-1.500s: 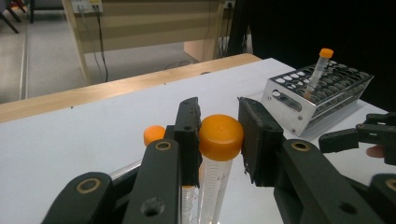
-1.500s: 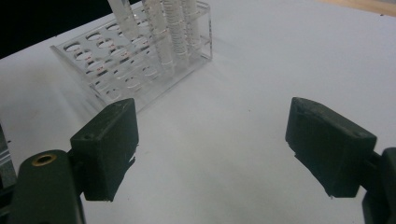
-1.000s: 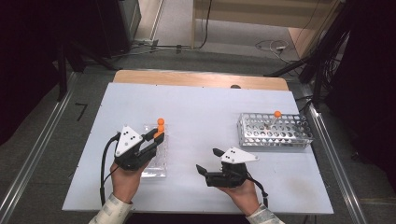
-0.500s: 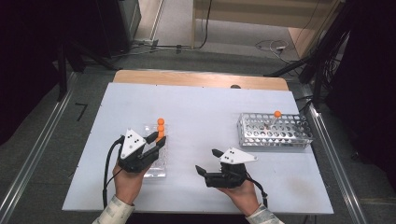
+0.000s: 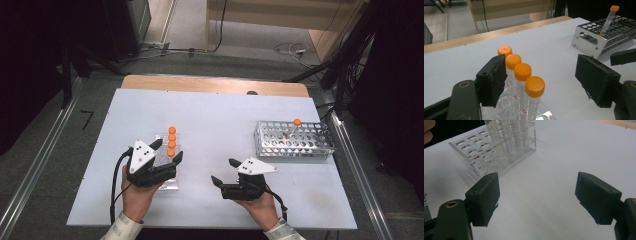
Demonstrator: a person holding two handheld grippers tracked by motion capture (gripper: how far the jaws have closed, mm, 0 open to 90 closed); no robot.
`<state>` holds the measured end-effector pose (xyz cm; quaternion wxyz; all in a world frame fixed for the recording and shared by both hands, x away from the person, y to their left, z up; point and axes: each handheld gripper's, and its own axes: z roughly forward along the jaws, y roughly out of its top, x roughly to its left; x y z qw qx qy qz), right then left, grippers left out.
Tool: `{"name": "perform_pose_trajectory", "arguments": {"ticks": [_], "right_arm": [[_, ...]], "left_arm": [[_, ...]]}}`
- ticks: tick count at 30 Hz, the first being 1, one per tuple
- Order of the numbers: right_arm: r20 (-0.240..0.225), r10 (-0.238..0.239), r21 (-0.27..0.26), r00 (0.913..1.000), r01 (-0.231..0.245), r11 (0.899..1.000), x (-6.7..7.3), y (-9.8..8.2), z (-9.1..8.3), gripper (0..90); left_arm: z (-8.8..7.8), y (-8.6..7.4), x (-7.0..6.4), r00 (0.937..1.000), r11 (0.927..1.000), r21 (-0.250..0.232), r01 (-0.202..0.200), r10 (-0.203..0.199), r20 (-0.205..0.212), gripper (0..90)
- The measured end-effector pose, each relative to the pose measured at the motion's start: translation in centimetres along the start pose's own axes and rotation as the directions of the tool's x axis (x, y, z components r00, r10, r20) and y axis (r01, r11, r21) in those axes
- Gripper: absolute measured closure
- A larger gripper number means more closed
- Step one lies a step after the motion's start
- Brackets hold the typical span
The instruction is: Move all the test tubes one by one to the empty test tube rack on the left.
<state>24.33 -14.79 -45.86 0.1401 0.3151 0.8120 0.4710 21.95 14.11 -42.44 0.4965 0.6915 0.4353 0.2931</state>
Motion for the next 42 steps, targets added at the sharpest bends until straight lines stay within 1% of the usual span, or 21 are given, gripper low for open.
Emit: {"name": "perform_pose_trajectory", "arguments": {"ticks": [1,3,6,7,9,11,13,15,16,17,18,20,23,25,28,29,31,34,37,39,42], "right_arm": [[0.004,0.001,-0.001,1.0000,-0.001,1.000,-0.1,0.0,-0.1,18.5],[0.023,0.010,-0.004,0.9997,-0.010,1.000,-0.6,0.1,-0.4,19.0],[0.054,0.034,-0.014,0.9980,-0.033,0.999,-1.6,0.2,-0.9,19.4],[0.067,0.046,-0.017,0.9967,-0.045,0.999,-2.0,0.2,-1.2,19.5],[0.104,0.074,-0.032,0.9918,-0.071,0.997,-3.1,0.3,-1.8,19.8],[0.147,0.089,-0.040,0.9851,-0.084,0.996,-4.0,0.4,-2.3,20.1],[0.205,0.099,-0.052,0.9738,-0.090,0.995,-5.1,0.4,-3.0,20.3],[0.247,0.132,-0.071,0.9601,-0.118,0.990,-6.6,0.4,-3.6,20.3],[0.274,0.154,-0.087,0.9493,-0.135,0.987,-7.4,0.3,-4.1,20.6],[0.289,0.160,-0.095,0.9437,-0.138,0.986,-7.8,0.3,-4.4,20.8],[0.313,0.169,-0.105,0.9346,-0.143,0.984,-8.3,0.3,-4.8,21.0],[0.353,0.171,-0.115,0.9201,-0.139,0.984,-9.2,0.3,-5.5,21.1],[0.392,0.191,-0.132,0.8998,-0.150,0.980,-10.5,0.3,-6.4,21.9],[0.425,0.197,-0.136,0.8838,-0.152,0.979,-11.4,0.2,-6.7,22.1],[0.458,0.221,-0.148,0.8612,-0.171,0.974,-12.8,0.0,-7.0,23.0],[0.464,0.228,-0.151,0.8558,-0.177,0.973,-13.3,-0.1,-7.1,23.1],[0.465,0.243,-0.159,0.8513,-0.190,0.969,-14.0,-0.2,-7.2,24.0],[0.481,0.238,-0.159,0.8440,-0.183,0.970,-14.7,-0.4,-7.0,26.7],[0.498,0.239,-0.161,0.8334,-0.182,0.970,-15.6,-0.5,-6.8,30.2],[0.505,0.251,-0.167,0.8259,-0.192,0.967,-16.1,-0.6,-6.5,33.3],[0.505,0.269,-0.175,0.8201,-0.208,0.962,-17.1,-0.7,-6.1,38.8]], "left_arm": [[-0.1,0.0,-0.1,1.0000,1.0000,0.001,-0.002,0.002,-0.002,23.1],[-0.2,0.1,-0.2,0.9999,1.0000,0.009,-0.001,0.001,0.010,22.4],[-0.4,0.1,-0.4,0.9998,0.9999,0.014,0.002,-0.003,0.021,20.9],[-0.5,0.1,-0.5,0.9998,0.9999,0.014,-0.005,0.005,0.020,20.8],[-0.7,0.1,-0.6,0.9998,1.0000,0.008,-0.004,0.004,0.020,19.7],[-0.9,0.1,-0.7,0.9997,1.0000,0.002,0.001,-0.001,0.025,19.7],[-1.0,0.2,-0.8,0.9993,1.0000,0.000,0.000,0.000,0.038,19.7],[-1.1,0.2,-1.0,0.9990,1.0000,0.002,-0.002,0.002,0.045,19.5],[-1.2,0.2,-1.0,0.9990,1.0000,0.005,-0.003,0.003,0.045,19.1],[-1.2,0.2,-1.1,0.9989,1.0000,0.007,-0.003,0.002,0.047,18.1],[-1.2,0.1,-1.1,0.9988,1.0000,0.007,-0.002,0.002,0.049,18.0],[-1.2,0.0,-1.0,0.9987,0.9999,0.011,0.004,-0.005,0.050,16.8],[-1.2,-0.2,-0.9,0.9989,0.9999,0.015,0.009,-0.010,0.046,16.7],[-1.2,-0.3,-0.8,0.9989,0.9997,0.020,0.013,-0.013,0.045,16.2],[-1.2,-0.4,-0.6,0.9989,0.9996,0.023,0.017,-0.017,0.044,15.2],[-1.1,-0.4,-0.6,0.9989,0.9996,0.024,0.017,-0.018,0.043,14.9],[-1.1,-0.4,-0.5,0.9990,0.9995,0.027,0.015,-0.016,0.043,14.5],[-1.1,-0.6,-0.5,0.9990,0.9994,0.024,0.025,-0.026,0.036,14.1],[-1.1,-0.6,-0.4,0.9992,0.9994,0.024,0.024,-0.025,0.032,14.1],[-1.2,-0.5,-0.4,0.9992,0.9995,0.022,0.024,-0.024,0.033,14.1],[-1.2,-0.5,-0.4,0.9993,0.9995,0.021,0.022,-0.023,0.030,14.2]]}}
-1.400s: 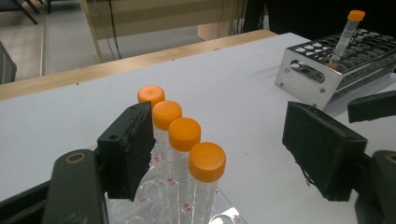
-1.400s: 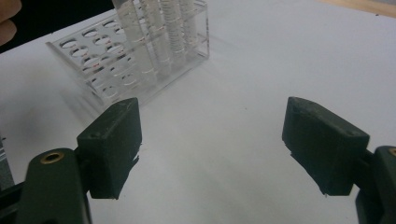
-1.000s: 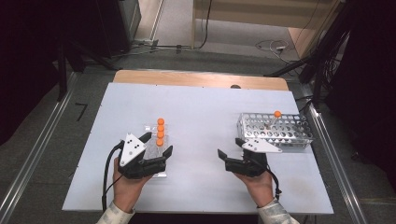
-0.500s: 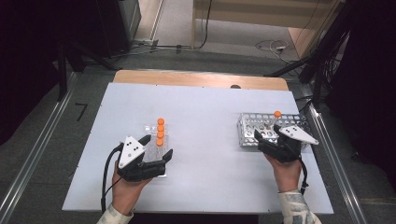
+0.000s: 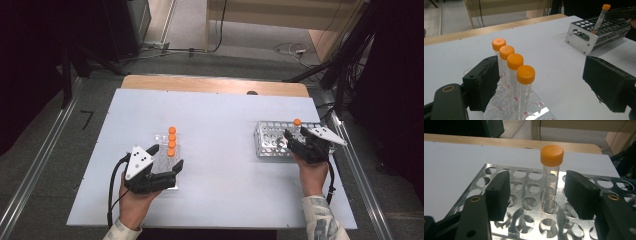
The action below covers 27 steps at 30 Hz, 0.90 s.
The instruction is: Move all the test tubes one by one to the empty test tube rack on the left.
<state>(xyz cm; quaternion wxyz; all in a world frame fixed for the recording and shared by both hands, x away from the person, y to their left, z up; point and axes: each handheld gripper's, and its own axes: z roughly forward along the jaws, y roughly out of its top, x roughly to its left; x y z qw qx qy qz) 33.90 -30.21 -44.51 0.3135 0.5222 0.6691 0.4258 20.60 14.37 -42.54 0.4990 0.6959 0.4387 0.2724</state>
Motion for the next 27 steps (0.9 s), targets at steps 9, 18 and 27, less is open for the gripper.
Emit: {"name": "perform_pose_trajectory", "arguments": {"ticks": [9,18,27], "right_arm": [[0.036,0.015,-0.004,0.9993,-0.015,1.000,-0.8,-0.1,1.5,51.1],[0.049,-0.012,0.004,0.9987,0.011,1.000,-1.2,-0.4,2.3,65.2],[0.047,-0.034,0.001,0.9983,0.034,0.999,-1.2,-0.4,2.2,71.5]], "left_arm": [[0.2,-0.2,0.1,1.0000,1.0000,0.008,0.005,-0.005,-0.003,14.2],[0.2,-0.2,0.3,0.9999,0.9999,0.010,0.011,-0.011,-0.008,14.2],[0.1,-0.2,0.3,0.9998,0.9999,0.005,0.015,-0.015,-0.009,14.0]]}}
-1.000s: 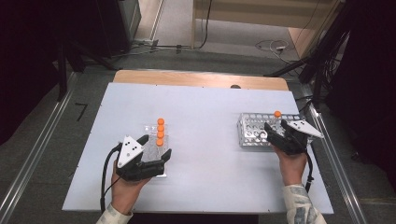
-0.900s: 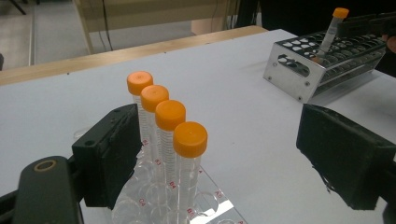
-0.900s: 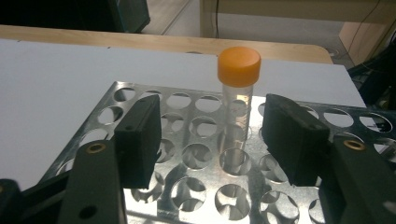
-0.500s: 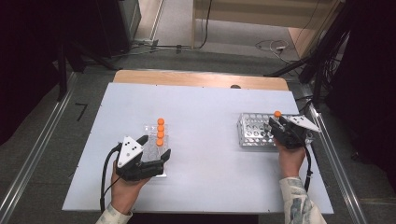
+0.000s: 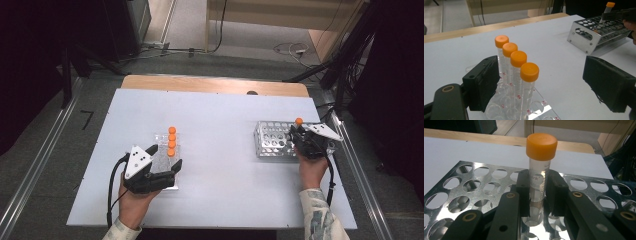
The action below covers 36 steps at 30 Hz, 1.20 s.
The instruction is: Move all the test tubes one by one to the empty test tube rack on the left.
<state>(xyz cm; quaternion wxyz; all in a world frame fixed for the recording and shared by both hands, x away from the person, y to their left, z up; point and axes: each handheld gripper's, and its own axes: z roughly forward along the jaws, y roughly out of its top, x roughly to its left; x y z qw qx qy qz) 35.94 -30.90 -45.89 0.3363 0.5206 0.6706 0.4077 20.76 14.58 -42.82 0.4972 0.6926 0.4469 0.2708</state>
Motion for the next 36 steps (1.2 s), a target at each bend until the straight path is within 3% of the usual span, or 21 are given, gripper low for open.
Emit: {"name": "perform_pose_trajectory", "arguments": {"ticks": [6,22,28,33,36], "right_arm": [[-0.002,0.005,-0.017,1.0000,-0.005,1.000,-0.1,0.3,-0.4,71.8],[-0.019,0.020,-0.150,0.9996,-0.022,0.988,-0.1,3.0,-4.1,72.1],[-0.074,-0.012,-0.181,0.9972,-0.001,0.984,1.1,3.5,-6.0,72.2],[-0.144,-0.051,-0.175,0.9882,0.026,0.984,2.9,3.1,-7.1,72.2],[-0.194,-0.073,-0.158,0.9783,0.042,0.986,4.3,2.5,-7.4,72.2]], "left_arm": [[0.0,0.0,0.1,1.0000,1.0000,-0.001,0.003,-0.003,-0.002,12.6],[0.0,0.0,0.1,1.0000,1.0000,0.000,0.008,-0.008,0.006,12.0],[0.0,0.0,0.0,1.0000,1.0000,0.002,0.002,-0.002,0.007,12.0],[0.0,0.1,0.0,0.9999,1.0000,-0.002,0.008,-0.008,0.011,12.0],[-0.1,0.1,0.0,0.9999,1.0000,-0.004,0.007,-0.007,0.013,11.9]]}}
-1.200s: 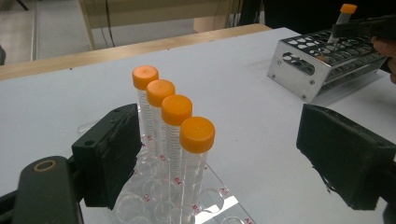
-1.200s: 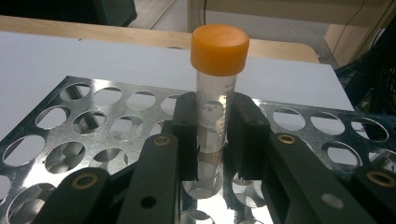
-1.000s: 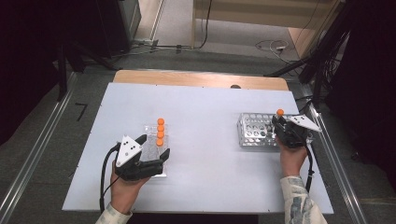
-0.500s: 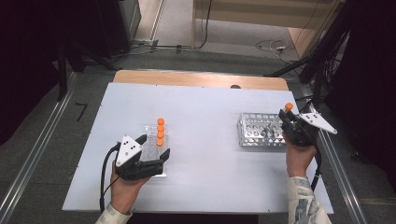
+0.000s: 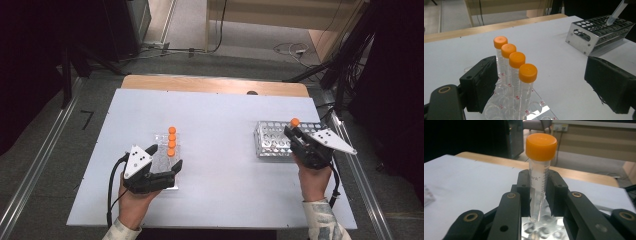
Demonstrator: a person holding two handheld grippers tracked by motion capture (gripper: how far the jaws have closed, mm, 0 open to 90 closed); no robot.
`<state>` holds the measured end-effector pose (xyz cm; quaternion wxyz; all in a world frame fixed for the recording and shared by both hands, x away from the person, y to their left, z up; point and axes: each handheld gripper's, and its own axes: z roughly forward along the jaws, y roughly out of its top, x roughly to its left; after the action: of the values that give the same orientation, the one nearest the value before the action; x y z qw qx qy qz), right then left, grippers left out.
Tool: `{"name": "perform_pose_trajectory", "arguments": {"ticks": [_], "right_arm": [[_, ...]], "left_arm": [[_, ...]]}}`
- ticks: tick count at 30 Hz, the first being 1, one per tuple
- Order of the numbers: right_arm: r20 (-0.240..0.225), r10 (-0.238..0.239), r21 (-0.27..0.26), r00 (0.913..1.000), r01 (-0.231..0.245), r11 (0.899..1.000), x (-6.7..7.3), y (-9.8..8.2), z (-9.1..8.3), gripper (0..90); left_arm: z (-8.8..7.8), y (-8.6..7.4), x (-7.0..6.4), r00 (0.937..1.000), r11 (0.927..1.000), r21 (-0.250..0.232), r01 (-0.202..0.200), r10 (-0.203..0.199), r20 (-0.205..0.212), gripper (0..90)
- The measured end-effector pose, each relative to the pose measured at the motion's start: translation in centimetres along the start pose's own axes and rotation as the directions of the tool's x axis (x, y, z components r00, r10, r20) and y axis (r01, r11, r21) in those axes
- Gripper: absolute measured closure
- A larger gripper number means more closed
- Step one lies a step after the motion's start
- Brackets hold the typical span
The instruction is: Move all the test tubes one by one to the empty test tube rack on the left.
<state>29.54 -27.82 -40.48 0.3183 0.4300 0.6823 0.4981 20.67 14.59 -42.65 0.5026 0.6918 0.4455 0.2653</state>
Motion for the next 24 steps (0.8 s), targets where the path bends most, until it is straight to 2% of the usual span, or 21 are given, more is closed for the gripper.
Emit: {"name": "perform_pose_trajectory", "arguments": {"ticks": [5,9,14,16,24], "right_arm": [[-0.081,-0.036,0.042,0.9961,0.039,0.998,2.7,-1.0,0.2,72.2],[-0.164,-0.058,0.073,0.9848,0.070,0.995,5.2,-1.7,0.5,72.2],[-0.257,-0.063,0.099,0.9645,0.091,0.991,7.5,-2.2,1.0,72.2],[-0.288,-0.063,0.109,0.9557,0.098,0.989,8.3,-2.5,1.3,72.2],[-0.366,-0.096,0.124,0.9258,0.151,0.981,11.3,-3.5,1.6,72.2]], "left_arm": [[-0.1,0.1,-0.3,0.9999,1.0000,-0.004,-0.004,0.004,0.012,11.3],[0.0,0.1,-0.9,0.9995,0.9999,-0.003,-0.016,0.016,0.025,10.6],[0.6,0.2,-1.5,0.9967,0.9999,0.012,-0.004,0.003,0.081,10.8],[0.8,0.3,-2.0,0.9953,0.9998,0.015,-0.012,0.010,0.096,11.0],[1.8,0.8,-3.8,0.9893,0.9988,0.016,-0.046,0.044,0.139,12.3]]}}
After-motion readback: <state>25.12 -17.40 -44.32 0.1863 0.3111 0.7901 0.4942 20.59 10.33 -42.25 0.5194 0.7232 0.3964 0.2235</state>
